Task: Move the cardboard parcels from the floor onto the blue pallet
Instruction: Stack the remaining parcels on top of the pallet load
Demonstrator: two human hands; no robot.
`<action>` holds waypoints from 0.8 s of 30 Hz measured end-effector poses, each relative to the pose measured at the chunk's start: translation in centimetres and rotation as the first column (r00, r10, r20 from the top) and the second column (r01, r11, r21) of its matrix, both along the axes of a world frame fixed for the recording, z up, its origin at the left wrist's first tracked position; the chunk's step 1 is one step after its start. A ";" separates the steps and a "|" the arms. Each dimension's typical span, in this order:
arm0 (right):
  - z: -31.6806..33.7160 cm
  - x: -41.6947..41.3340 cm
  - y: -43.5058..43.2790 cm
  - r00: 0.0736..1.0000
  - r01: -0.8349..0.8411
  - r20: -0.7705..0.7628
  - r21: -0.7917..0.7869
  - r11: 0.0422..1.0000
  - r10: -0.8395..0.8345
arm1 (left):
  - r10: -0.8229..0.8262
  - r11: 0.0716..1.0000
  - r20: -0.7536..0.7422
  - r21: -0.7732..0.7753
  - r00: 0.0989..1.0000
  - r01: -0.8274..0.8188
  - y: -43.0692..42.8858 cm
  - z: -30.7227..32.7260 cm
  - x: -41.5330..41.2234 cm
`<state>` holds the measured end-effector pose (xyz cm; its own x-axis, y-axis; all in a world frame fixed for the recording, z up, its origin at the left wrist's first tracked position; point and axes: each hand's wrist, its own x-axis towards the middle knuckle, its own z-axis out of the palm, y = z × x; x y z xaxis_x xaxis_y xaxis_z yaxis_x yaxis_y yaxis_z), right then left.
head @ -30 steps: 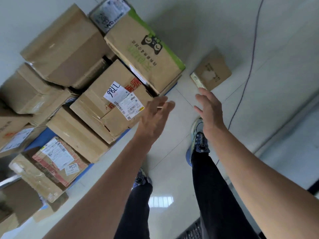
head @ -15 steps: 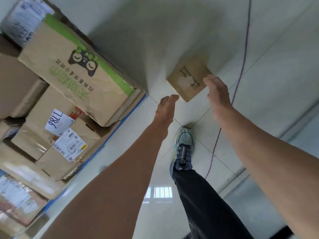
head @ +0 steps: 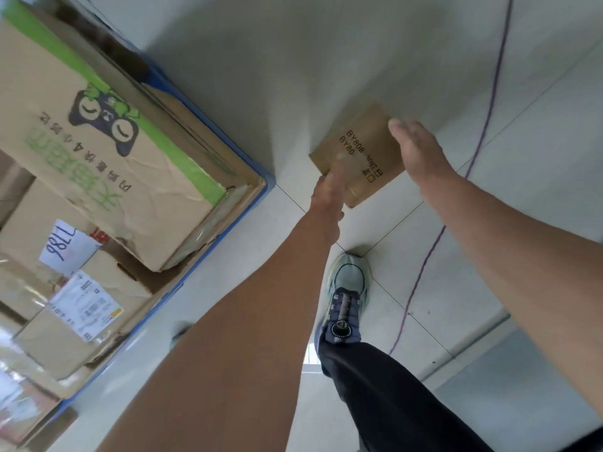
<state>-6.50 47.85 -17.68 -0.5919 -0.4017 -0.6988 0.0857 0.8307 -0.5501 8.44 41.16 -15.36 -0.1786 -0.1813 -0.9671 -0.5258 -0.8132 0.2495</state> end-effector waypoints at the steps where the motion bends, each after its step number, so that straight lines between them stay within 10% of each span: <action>1: 0.3 0.2 0.1 1.000 -0.006 -0.018 0.003 1.000 0.006 | 0.020 1.000 -0.008 0.002 1.000 -0.020 0.0 0.2 0.1; 24: 24.7 25.4 5.3 0.920 0.276 -0.269 -0.075 0.958 -0.286 | -0.122 0.992 -0.249 -0.014 0.961 0.123 1.8 24.0 25.1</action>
